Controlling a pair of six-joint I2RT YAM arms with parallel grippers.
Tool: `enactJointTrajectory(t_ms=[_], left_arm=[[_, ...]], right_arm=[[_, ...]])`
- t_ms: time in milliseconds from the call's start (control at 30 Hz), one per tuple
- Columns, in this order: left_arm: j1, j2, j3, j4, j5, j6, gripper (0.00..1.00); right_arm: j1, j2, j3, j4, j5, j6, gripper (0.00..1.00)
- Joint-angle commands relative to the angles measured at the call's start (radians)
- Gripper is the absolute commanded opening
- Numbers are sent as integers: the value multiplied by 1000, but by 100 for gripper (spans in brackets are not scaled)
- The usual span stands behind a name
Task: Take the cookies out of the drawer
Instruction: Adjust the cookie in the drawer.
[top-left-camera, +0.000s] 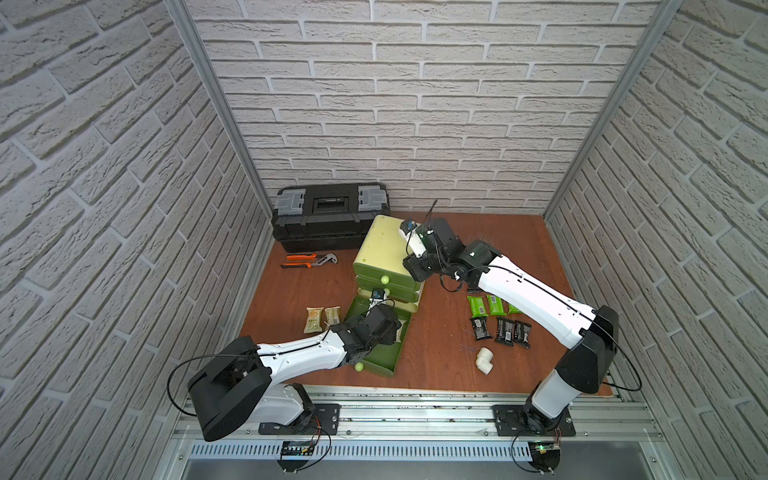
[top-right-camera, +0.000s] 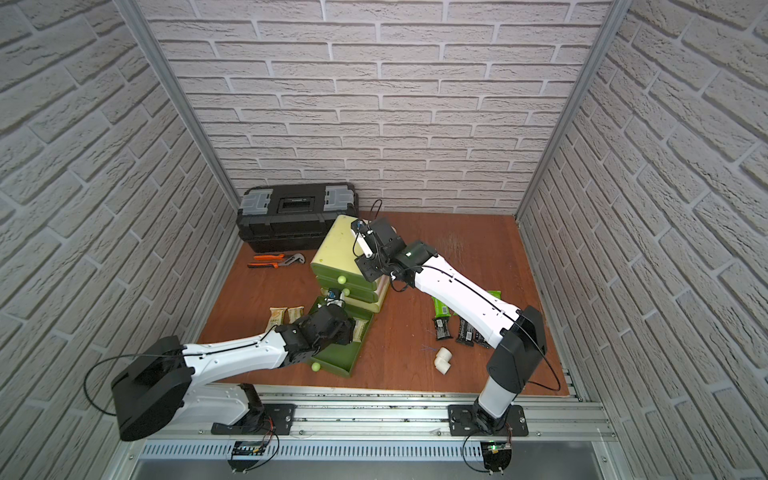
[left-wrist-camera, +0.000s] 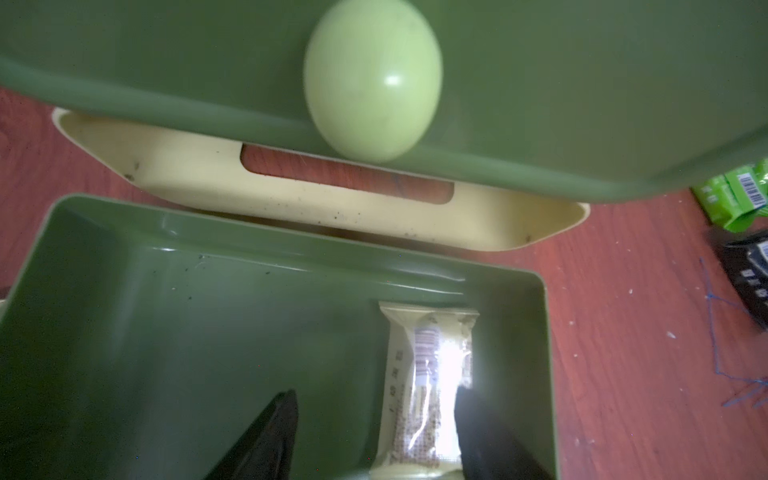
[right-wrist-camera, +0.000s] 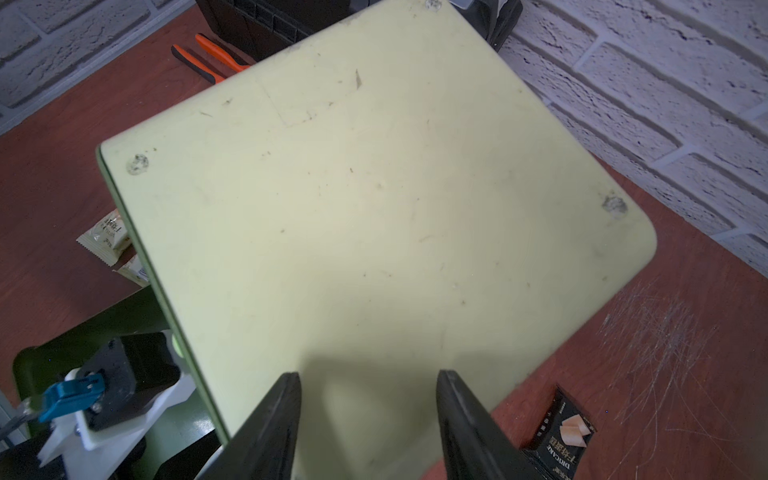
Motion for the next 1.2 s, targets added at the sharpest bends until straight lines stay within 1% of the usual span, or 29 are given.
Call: enactJointTrajectory(t_ms=[0,167,300,500,833,1000,1167], left_arm=[[-8,18,-13,55,-21,-13,66],[-9,30,-28,60,-17,-18,65],[-9,42,-40,80,21,-20,64],[-9,69,-50,125,74,-20,71],[-9,136,-13,82,102,-25,71],[-3,162,10,14,92,-45,67],[3,114,6,-101,7,-96,57]], right_arm=[[-4,1,-21,-23,-16,-7,56],[-3,-3,-36,-23,-20,-5,56],[-3,-4,-36,-26,-20,-9,55],[-3,-3,-38,-28,-20,-16,55],[-3,-9,-39,-29,-16,-22,55],[-3,-7,-40,-28,-21,-22,55],[-3,-8,-39,-28,-22,-23,55]])
